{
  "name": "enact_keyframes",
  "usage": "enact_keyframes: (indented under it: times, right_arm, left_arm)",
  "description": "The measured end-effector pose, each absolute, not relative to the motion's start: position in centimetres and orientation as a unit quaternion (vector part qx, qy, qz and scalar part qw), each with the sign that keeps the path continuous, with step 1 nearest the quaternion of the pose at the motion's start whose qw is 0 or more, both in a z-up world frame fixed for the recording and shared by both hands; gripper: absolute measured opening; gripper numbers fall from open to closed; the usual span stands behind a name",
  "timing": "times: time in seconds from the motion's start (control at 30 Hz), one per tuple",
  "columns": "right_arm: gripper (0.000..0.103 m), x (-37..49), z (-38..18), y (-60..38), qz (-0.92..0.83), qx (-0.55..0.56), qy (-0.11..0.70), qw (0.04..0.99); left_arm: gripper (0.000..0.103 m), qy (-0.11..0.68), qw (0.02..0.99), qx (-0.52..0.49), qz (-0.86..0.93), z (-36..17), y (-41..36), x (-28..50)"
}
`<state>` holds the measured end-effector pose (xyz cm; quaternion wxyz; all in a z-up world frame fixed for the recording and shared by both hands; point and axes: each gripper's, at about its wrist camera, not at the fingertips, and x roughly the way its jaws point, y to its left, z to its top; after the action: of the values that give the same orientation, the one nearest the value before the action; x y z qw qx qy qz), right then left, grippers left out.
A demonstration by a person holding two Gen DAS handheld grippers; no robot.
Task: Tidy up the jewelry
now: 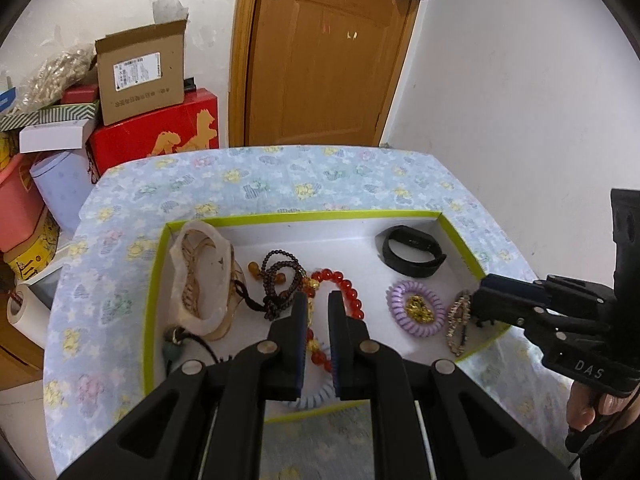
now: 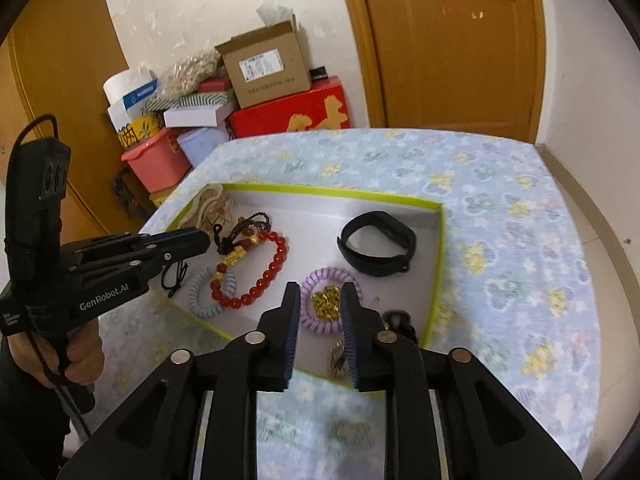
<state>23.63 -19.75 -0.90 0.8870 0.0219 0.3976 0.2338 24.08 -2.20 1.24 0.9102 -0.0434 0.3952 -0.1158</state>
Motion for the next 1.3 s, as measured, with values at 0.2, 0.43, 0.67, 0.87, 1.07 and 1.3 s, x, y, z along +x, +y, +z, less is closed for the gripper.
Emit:
enact_keyframes:
  times: [0.2,0.43,0.67,0.87,1.07,1.3]
  right_arm:
    - [0.033,20.6,0.1,-20.8,0.223,0.026,0.388,0.894]
    - [0.034,16.7,0.4,-20.7,0.217,0.018,0.389,0.895]
    - [0.046,13.1,0.6,-20.4,0.216,0.006,0.386,0.897]
    - [0.046,10.4,0.8,-20.5,0.201,-0.009,0.379,0.903]
    - [0.046,8.6,0.6,-20.7,0.194,-0.015,0.38,0.904]
    - [0.046,7.0,0.1,-20.4,0.195,-0.016,0.387,0.901]
  left_arm:
    - [0.011,0.381,0.918,-0.041,-0.106,2.6,-2.0,21.0]
    - [0.029,0.374,0.921,-0.036,-0.098,3.4,-2.0,16.7]
    - [0.032,0.378,0.922,-0.034,-0.079,2.8,-1.9,12.6]
    - [0.033,0.384,0.921,-0.029,-0.056,2.3,-2.1,9.8]
    - [0.033,0.387,0.921,-0.031,-0.042,2.0,-2.1,7.6]
    - [0.033,0.391,0.919,-0.031,-0.035,1.9,-2.5,6.0]
